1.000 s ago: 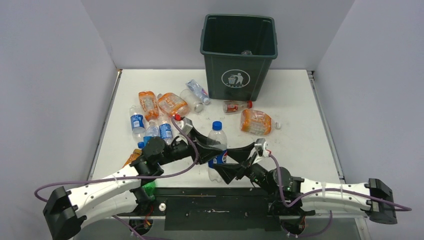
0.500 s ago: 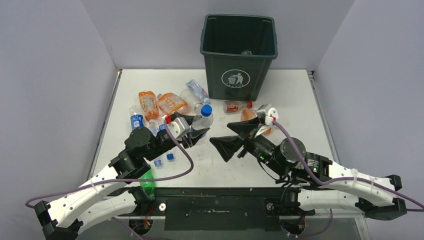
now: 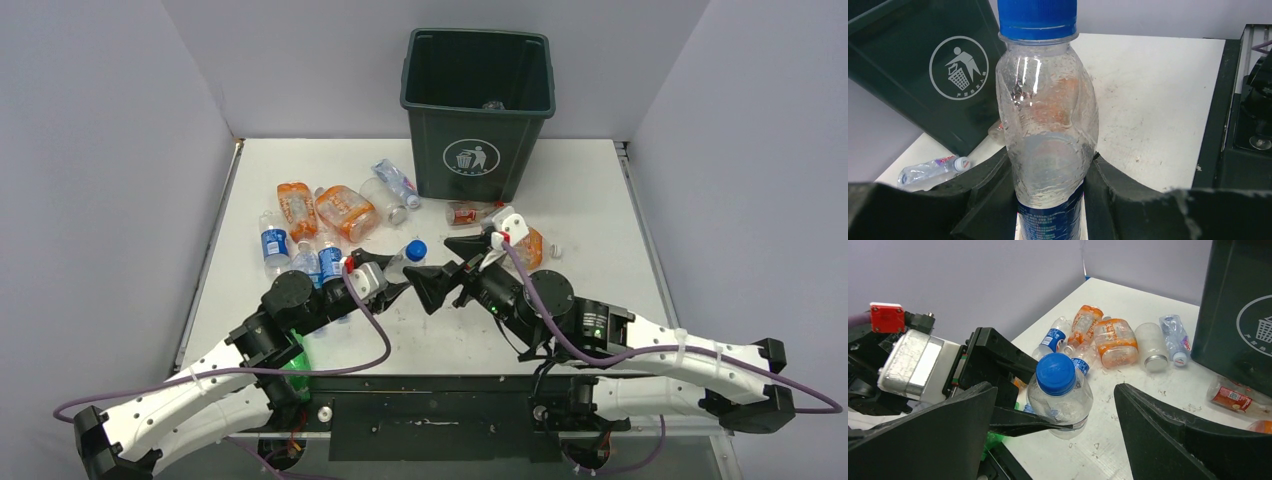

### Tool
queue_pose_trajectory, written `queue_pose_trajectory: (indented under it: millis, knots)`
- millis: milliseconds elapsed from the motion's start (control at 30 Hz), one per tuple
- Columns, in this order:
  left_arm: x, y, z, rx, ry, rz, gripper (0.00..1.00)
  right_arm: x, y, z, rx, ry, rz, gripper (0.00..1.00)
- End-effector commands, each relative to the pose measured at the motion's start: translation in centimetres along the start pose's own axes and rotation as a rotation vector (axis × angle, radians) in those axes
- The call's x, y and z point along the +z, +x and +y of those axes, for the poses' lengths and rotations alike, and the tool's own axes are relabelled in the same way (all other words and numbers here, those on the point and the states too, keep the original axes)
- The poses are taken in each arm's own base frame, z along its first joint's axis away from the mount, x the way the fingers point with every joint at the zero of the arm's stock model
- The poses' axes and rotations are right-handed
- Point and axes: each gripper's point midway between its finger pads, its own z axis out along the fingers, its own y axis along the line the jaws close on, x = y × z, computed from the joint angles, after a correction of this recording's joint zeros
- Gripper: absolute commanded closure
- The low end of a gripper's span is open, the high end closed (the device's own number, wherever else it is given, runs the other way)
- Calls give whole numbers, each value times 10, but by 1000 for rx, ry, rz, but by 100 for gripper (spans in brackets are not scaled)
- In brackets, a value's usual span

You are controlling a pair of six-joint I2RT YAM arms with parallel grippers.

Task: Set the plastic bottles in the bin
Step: Pick up the plastic bottle at the center of the board.

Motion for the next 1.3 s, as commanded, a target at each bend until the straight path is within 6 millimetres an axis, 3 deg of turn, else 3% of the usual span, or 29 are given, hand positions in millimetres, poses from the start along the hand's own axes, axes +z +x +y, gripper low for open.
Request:
queue_pose_trajectory:
  millis: [0,233,433,600,833,1033,1200,1267]
  knots:
    - [-1,-29,0,3,13,-99,96,9,-15,15,10,-42,-46,8]
    - [-2,-30,-1,-7,16,-113,97,23,-4,10,27,-13,-26,1]
    - [0,-28,-6,-17,36,-110,98,32,-13,-3,89,-12,-93,14]
    - [0,-29,-7,-20,39,-110,99,43,-13,-16,125,-25,-113,31]
    - [1,-28,-4,-23,23,-107,100,48,-2,-6,126,-84,-81,18]
    - [2,-27,-4,-33,20,-104,100,53,15,-16,100,-32,-36,35]
    - [3,-27,-1,-41,1,-105,100,56,25,-23,91,5,-5,59]
    - [2,-28,0,-41,-3,-107,100,57,29,-26,83,20,18,62]
